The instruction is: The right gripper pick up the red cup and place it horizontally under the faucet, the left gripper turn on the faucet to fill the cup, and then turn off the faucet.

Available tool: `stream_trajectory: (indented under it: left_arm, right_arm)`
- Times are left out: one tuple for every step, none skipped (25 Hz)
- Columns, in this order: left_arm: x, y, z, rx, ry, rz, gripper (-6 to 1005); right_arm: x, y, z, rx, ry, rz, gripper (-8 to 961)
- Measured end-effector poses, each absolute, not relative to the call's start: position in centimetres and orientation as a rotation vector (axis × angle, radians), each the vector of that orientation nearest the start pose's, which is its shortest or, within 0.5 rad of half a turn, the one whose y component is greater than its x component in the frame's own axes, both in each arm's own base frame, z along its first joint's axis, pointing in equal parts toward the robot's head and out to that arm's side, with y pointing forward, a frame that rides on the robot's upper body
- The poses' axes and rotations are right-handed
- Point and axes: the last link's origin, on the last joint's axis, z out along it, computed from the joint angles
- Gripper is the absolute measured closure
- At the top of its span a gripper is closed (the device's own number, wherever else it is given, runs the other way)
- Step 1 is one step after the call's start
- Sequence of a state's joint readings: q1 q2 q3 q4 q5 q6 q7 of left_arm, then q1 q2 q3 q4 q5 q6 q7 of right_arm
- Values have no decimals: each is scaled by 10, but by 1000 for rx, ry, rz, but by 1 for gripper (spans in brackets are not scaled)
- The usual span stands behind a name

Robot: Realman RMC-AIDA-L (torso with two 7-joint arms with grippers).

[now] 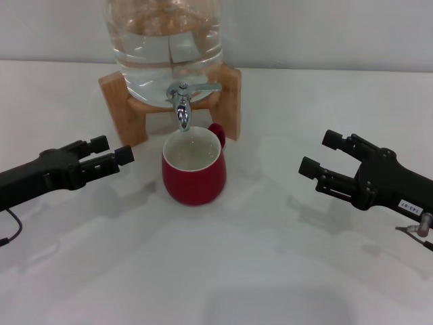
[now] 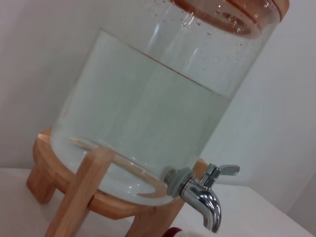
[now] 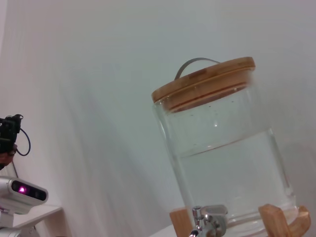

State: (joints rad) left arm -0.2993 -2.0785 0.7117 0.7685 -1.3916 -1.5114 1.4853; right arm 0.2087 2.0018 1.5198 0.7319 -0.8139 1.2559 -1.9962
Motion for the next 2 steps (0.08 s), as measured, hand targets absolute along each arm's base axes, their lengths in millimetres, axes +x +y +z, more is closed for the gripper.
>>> stream_trajectory:
  left_arm:
    - [-306, 298, 39, -2333, -1064, -919, 112]
    - [-306, 298, 39, -2332, -1058, -921, 112]
  right_arm:
    - [246, 292, -21, -2389, 621, 1148, 80]
    - [246, 292, -21, -2388, 622, 1148, 80]
